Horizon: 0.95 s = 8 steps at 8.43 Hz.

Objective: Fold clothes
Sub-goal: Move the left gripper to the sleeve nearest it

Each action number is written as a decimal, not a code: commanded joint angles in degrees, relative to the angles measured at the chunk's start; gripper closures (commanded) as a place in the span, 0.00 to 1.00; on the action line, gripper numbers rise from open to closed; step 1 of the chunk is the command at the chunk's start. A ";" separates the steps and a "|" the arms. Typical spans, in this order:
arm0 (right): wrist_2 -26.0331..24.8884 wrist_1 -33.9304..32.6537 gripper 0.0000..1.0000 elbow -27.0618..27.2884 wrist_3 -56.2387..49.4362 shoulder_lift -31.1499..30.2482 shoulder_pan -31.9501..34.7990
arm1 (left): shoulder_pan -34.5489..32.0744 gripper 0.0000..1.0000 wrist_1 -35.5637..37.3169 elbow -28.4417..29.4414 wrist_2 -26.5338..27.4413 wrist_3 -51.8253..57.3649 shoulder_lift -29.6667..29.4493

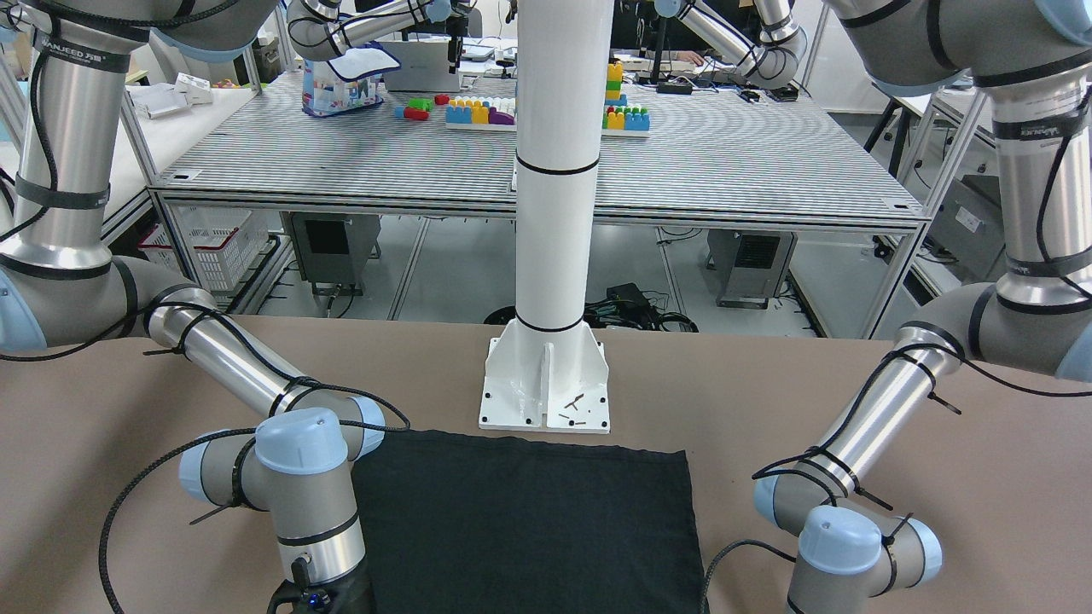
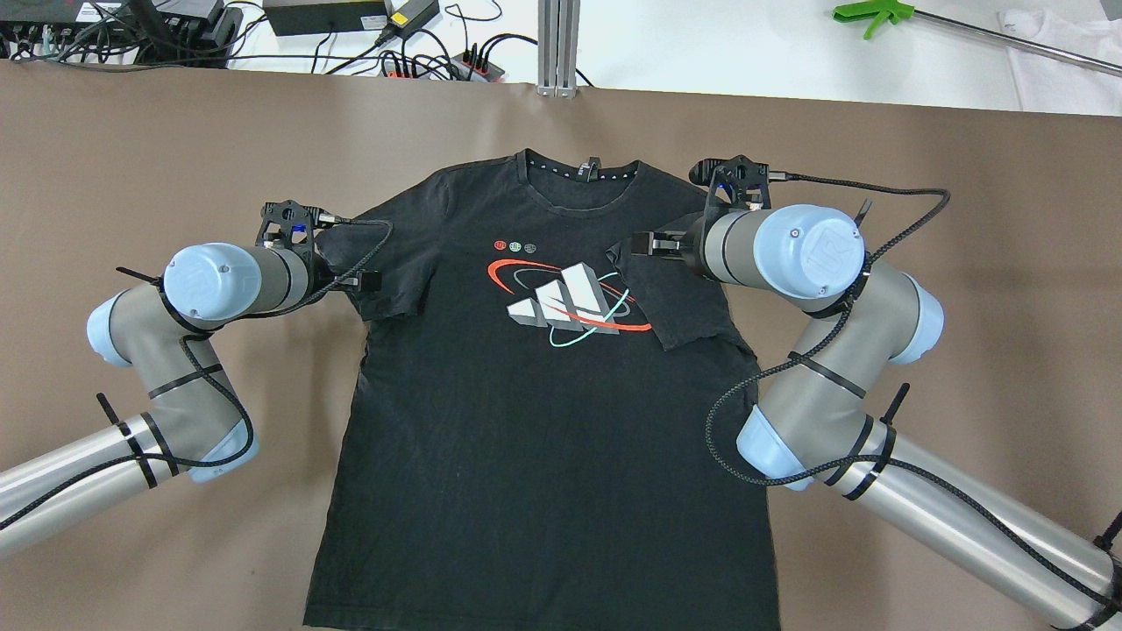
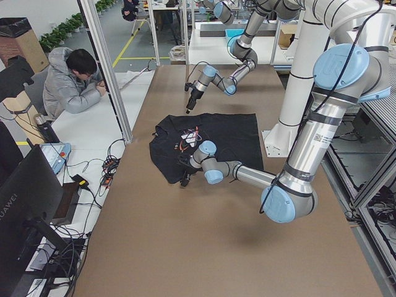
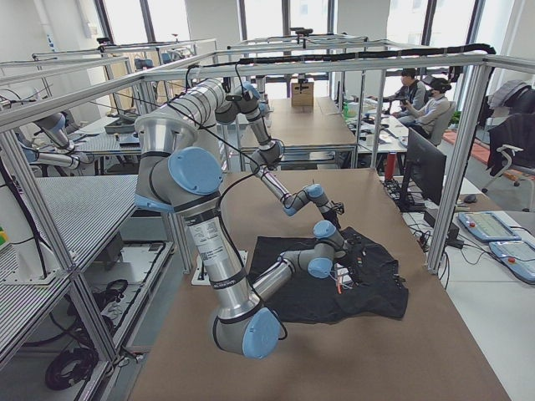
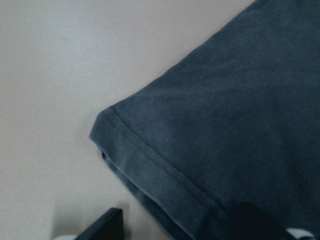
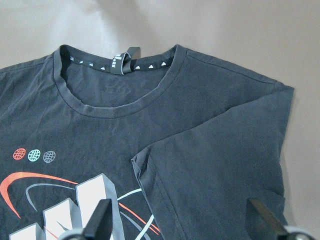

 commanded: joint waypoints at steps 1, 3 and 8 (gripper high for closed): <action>0.03 0.01 0.06 -0.05 0.00 -0.13 0.07 | -0.07 0.53 0.16 -0.10 0.07 -0.16 -1.43; -0.06 0.09 0.06 -0.05 0.00 -0.21 -0.02 | -0.16 0.94 0.33 -0.27 -0.10 -0.07 -2.05; -0.06 0.36 0.06 0.03 -0.09 -0.92 -0.02 | -2.35 1.00 5.76 -1.33 -2.13 -0.34 -7.13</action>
